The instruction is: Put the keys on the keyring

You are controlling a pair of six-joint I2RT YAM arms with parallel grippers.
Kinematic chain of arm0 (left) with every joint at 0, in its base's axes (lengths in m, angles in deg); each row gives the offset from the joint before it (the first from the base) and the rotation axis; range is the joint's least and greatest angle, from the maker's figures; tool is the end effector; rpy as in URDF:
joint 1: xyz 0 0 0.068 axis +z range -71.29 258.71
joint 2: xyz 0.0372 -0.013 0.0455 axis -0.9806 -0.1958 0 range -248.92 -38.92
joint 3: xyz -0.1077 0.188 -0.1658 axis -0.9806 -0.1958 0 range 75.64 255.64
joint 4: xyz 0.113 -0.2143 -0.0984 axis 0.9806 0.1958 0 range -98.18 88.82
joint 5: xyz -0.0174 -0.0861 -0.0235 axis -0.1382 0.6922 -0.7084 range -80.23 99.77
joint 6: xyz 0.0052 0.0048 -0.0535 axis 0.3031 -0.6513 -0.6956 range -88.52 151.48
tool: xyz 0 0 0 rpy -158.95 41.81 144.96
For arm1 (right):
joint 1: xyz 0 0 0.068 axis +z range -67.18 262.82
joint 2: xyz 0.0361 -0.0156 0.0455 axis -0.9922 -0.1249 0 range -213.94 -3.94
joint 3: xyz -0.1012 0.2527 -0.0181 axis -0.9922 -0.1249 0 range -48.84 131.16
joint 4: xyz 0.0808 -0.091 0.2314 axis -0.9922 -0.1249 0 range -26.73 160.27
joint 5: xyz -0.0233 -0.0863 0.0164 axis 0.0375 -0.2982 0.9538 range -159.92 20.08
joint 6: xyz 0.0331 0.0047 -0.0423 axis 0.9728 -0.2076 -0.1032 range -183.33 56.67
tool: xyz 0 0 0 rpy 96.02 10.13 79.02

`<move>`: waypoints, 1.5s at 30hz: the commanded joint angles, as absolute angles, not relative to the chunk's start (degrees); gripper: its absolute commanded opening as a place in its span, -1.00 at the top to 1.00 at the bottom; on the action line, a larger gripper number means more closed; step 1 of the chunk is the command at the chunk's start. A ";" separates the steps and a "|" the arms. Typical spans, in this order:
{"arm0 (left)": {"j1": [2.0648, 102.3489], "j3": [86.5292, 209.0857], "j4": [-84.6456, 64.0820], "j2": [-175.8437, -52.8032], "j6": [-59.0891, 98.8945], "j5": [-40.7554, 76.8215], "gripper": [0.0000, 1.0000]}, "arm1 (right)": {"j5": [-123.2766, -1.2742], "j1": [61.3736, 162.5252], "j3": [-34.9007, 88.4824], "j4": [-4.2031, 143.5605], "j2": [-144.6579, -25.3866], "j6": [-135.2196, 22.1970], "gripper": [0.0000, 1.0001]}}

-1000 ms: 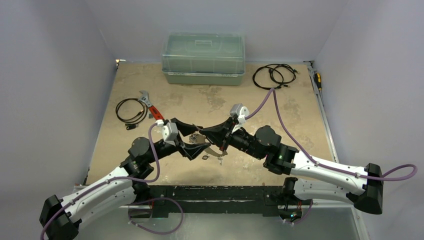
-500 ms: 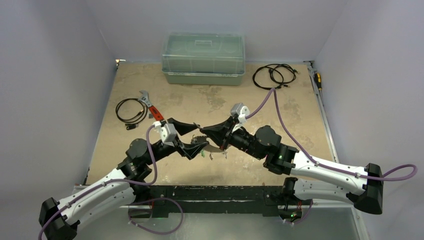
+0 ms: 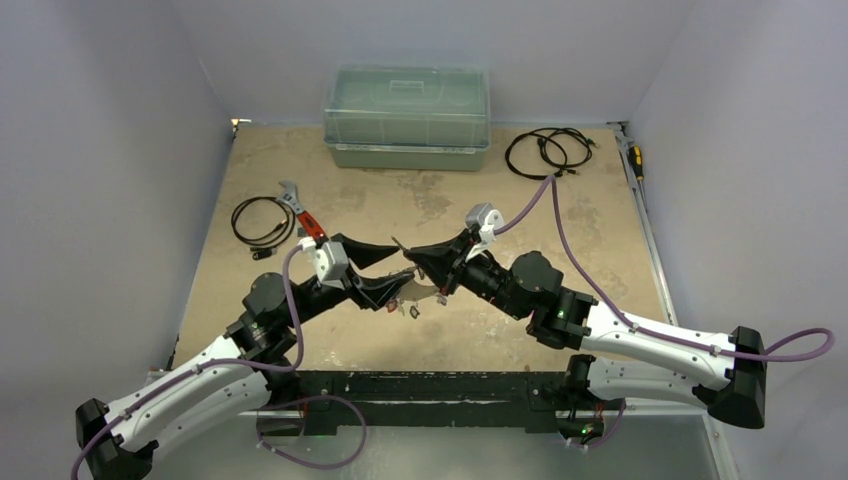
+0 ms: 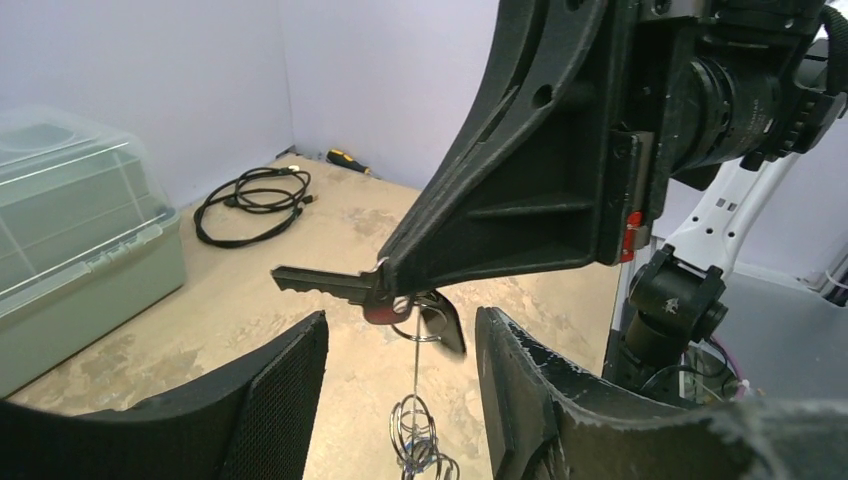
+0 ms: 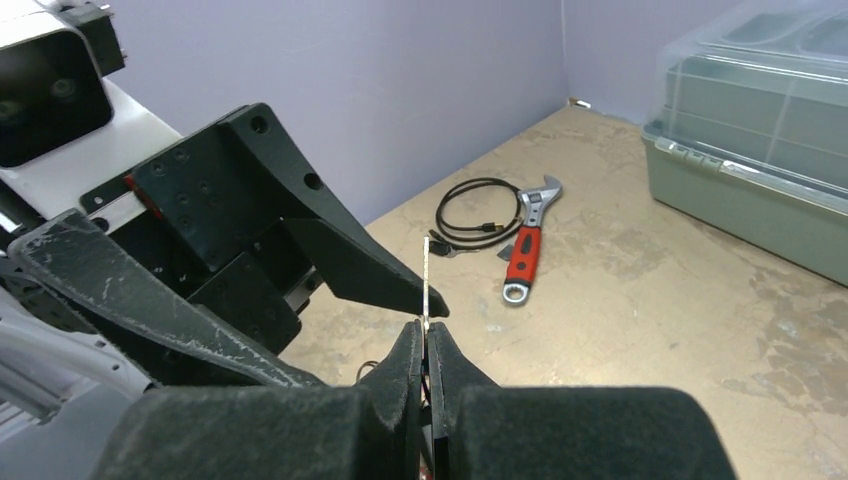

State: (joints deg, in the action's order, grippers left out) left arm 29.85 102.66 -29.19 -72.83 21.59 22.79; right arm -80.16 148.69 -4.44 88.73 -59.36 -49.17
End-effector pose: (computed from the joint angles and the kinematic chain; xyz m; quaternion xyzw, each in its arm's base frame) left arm 0.0972 -0.1234 0.3176 0.2880 0.5461 -0.4451 0.6487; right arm 0.1000 0.2075 0.3571 -0.2262 0.6206 0.4361 0.6111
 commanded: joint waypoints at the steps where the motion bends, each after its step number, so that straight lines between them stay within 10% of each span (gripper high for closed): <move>1: 29.04 104.65 -29.70 -73.18 20.82 23.75 -0.09 | -84.81 148.57 -1.07 93.74 -58.35 -48.20 1.00; 15: 28.61 108.51 -20.68 -76.39 32.00 22.78 -0.57 | -83.62 148.56 -0.37 92.83 -58.22 -47.46 1.00; 45: 28.58 107.92 -28.98 -78.78 34.85 25.05 -0.44 | -76.57 148.57 -2.07 94.08 -57.02 -43.34 1.00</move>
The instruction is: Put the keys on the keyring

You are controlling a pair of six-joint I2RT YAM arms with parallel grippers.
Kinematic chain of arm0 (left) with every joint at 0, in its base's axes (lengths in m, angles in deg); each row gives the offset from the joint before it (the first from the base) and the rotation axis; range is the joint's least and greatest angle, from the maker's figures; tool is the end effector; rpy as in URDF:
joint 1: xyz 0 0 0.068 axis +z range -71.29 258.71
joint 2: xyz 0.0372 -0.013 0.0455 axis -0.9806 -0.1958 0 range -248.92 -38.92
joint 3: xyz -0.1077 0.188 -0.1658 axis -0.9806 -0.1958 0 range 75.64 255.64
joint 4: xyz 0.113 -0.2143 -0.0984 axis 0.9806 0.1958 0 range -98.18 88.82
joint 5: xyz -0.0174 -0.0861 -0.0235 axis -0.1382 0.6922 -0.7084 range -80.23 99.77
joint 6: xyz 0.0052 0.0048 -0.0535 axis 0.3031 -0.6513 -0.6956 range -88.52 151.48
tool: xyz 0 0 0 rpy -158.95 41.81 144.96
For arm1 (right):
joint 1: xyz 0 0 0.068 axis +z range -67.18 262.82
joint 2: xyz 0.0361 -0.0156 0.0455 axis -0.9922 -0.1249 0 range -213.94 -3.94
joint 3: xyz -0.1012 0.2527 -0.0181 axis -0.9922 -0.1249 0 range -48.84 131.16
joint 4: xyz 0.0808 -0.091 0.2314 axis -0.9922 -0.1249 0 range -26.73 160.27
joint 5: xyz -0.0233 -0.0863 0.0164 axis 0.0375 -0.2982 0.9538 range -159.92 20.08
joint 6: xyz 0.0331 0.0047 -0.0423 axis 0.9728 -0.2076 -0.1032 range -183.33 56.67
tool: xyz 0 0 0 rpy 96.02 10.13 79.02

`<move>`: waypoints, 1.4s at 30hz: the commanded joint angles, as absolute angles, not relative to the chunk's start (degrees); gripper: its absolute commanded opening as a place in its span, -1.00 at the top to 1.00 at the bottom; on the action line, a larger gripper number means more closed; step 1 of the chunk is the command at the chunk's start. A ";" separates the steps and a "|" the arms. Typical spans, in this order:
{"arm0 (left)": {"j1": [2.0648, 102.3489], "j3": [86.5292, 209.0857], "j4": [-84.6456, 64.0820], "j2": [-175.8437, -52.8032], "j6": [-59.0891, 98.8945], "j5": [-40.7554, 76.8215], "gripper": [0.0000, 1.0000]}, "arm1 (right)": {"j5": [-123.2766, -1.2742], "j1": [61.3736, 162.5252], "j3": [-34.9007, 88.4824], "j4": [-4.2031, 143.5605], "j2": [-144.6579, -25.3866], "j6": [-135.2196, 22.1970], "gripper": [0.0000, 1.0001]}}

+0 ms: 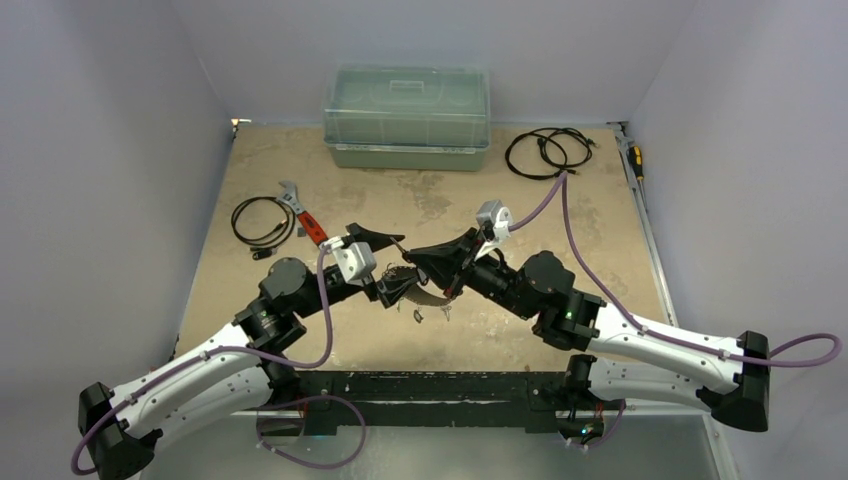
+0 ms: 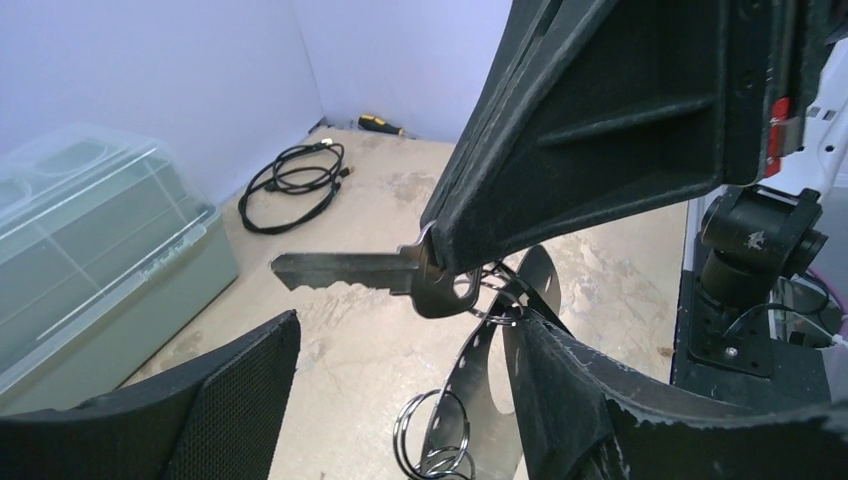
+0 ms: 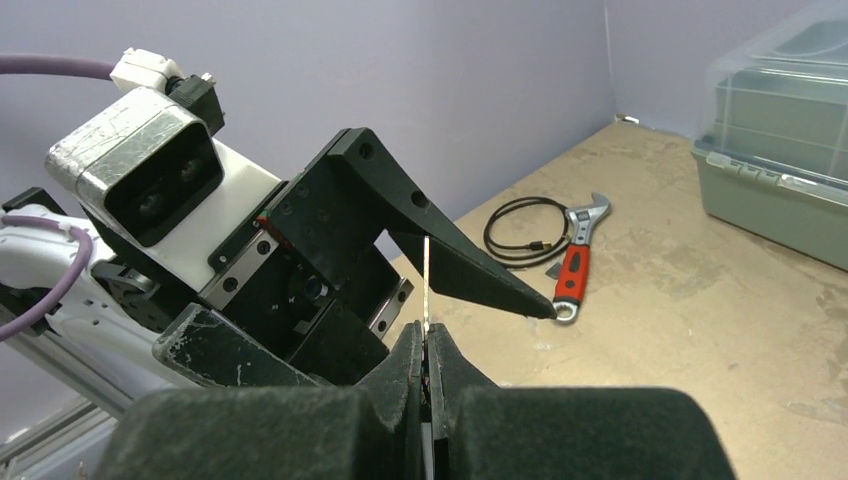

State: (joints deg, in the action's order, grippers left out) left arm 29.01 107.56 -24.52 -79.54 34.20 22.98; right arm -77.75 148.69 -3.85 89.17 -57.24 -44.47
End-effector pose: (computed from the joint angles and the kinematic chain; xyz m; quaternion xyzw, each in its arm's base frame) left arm 0.1094 -0.1415 0.3222 0.3665 0.5486 -0.3674 0.6555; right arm 0.0947 0.1994 0.3692 -0.2060 0.6055 0.4849 0.5965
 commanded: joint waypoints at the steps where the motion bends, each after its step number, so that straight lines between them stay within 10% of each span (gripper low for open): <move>1: 28.58 107.79 -29.34 -78.67 34.62 25.14 -0.43 | -76.39 148.56 -2.12 94.28 -57.09 -43.23 1.00; 8: 28.61 107.18 -30.50 -77.91 34.29 26.46 -0.28 | -75.77 148.57 -2.52 95.23 -57.34 -42.34 1.00; 21: 28.60 107.70 -29.62 -79.43 33.38 29.30 1.00 | -75.92 148.58 -2.40 95.29 -56.81 -42.31 1.00; 42: 28.56 107.79 -26.65 -74.85 31.95 34.44 1.00 | -85.30 148.56 -0.83 88.41 -56.83 -40.48 0.80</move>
State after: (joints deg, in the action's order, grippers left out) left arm 28.75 107.54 -24.34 -77.64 32.59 31.42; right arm -80.88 148.58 -3.76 88.82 -57.44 -41.24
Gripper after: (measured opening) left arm 0.041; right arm 0.050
